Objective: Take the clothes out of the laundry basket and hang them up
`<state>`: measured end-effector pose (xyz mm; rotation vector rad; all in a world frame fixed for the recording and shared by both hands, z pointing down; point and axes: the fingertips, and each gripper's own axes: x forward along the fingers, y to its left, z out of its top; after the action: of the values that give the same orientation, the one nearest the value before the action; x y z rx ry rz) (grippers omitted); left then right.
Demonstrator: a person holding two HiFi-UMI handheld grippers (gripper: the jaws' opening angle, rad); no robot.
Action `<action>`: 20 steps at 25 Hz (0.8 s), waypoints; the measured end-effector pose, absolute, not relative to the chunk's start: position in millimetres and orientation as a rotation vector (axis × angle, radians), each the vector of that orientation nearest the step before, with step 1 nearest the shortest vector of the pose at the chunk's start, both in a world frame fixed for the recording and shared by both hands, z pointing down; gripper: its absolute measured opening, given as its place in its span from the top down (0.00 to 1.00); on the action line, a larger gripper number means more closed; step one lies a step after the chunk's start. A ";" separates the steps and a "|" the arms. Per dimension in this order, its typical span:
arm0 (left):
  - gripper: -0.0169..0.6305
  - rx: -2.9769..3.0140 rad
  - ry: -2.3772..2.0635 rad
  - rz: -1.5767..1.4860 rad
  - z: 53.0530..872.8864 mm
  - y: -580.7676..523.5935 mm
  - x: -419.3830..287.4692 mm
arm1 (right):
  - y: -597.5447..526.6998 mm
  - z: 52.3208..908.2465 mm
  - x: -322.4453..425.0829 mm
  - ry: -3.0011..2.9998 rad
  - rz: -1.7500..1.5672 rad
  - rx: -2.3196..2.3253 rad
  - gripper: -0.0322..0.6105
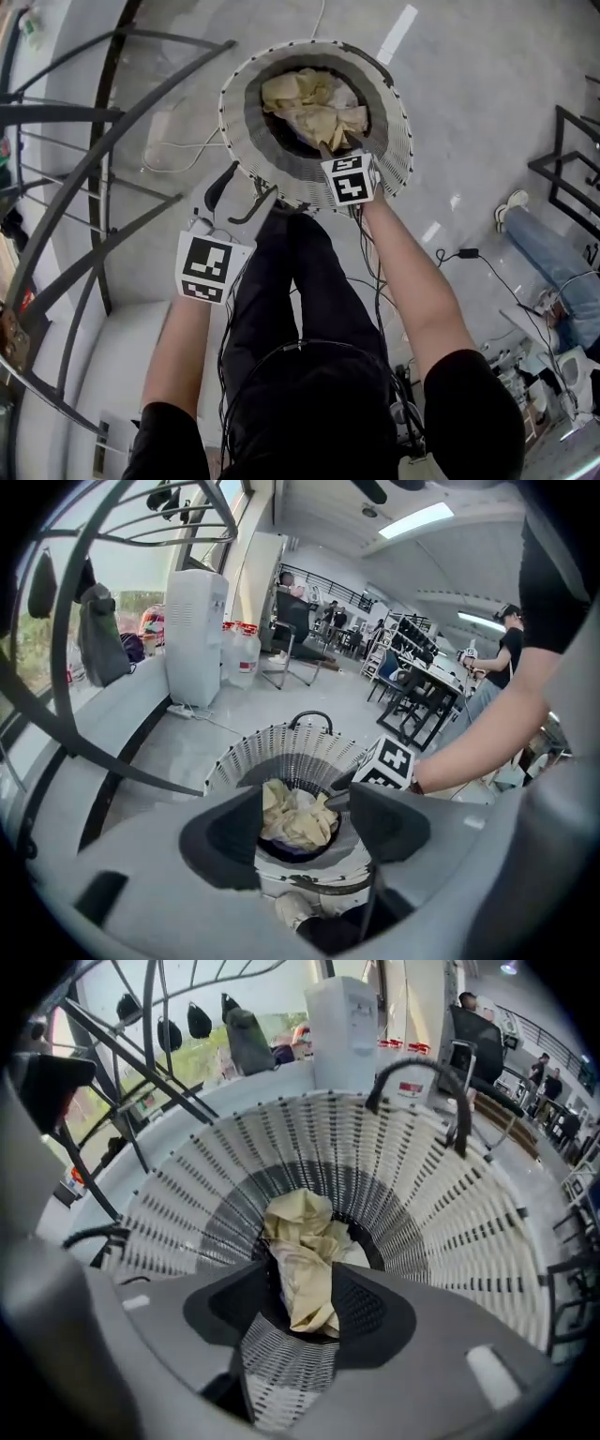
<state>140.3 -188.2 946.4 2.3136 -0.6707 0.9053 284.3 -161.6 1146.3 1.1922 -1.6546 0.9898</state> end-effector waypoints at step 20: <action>0.53 2.346 -0.703 0.865 1028.1 -220.1 117.5 | -171.3 1379.2 315.6 -1.463 0.946 1.086 0.70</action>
<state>117.5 -220.1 1028.1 2.3463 -0.7033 0.8649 315.6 -171.3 1379.2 1.0860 -1.4629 0.9456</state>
